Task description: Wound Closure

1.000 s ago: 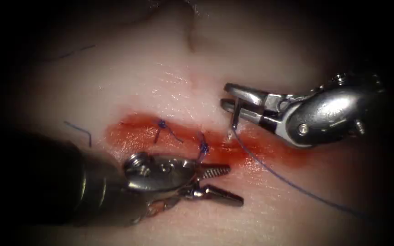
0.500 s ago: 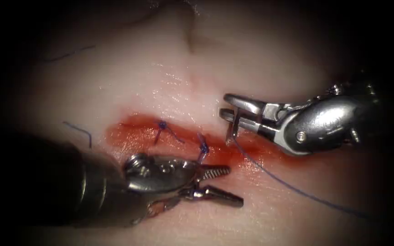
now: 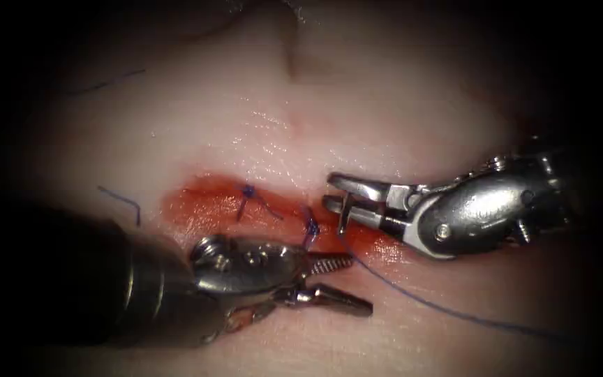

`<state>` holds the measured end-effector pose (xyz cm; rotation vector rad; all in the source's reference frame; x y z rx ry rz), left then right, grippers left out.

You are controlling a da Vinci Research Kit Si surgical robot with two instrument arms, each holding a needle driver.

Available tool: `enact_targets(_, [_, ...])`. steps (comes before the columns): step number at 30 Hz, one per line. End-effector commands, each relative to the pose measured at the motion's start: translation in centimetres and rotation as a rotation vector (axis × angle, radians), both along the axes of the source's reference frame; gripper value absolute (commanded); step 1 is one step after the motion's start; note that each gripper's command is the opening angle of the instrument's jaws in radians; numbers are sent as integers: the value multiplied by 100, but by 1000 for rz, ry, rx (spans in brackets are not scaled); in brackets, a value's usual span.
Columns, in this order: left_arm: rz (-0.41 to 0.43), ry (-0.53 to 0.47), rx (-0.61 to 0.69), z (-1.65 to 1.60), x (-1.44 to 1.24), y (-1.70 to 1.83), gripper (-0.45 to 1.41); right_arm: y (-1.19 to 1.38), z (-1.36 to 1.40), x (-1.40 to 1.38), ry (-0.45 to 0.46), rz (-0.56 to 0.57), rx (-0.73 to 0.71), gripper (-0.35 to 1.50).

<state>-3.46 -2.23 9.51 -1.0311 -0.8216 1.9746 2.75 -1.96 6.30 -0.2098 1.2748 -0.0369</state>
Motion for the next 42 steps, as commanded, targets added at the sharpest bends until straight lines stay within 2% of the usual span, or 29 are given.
enact_targets(1, [1, -1, 3, 5, -5, -7, 57, 2, -2, 3, 13, 23, -1, -35])
enact_targets(13, [-1, 3, -4, 12, -9, -12, 57, 42, -30, -2, 51, 109, -32, -35])
enact_targets(22, [0, 3, -5, 13, -8, -12, 57, 49, -27, -4, 56, 121, 2, -35])
enact_targets(29, [0, 3, -5, 13, -8, -12, 57, 54, -24, -2, 87, 146, 113, -35])
enact_targets(35, [1, 3, -5, 14, -7, -12, 57, 62, -19, -2, 126, 188, 288, -35])
enact_targets(38, [2, 2, -5, 14, -6, -12, 56, 69, -10, -4, 160, 224, 442, -35])
enact_targets(42, [2, 2, -5, 14, -6, -12, 56, 71, -6, -6, 161, 234, 468, -35])
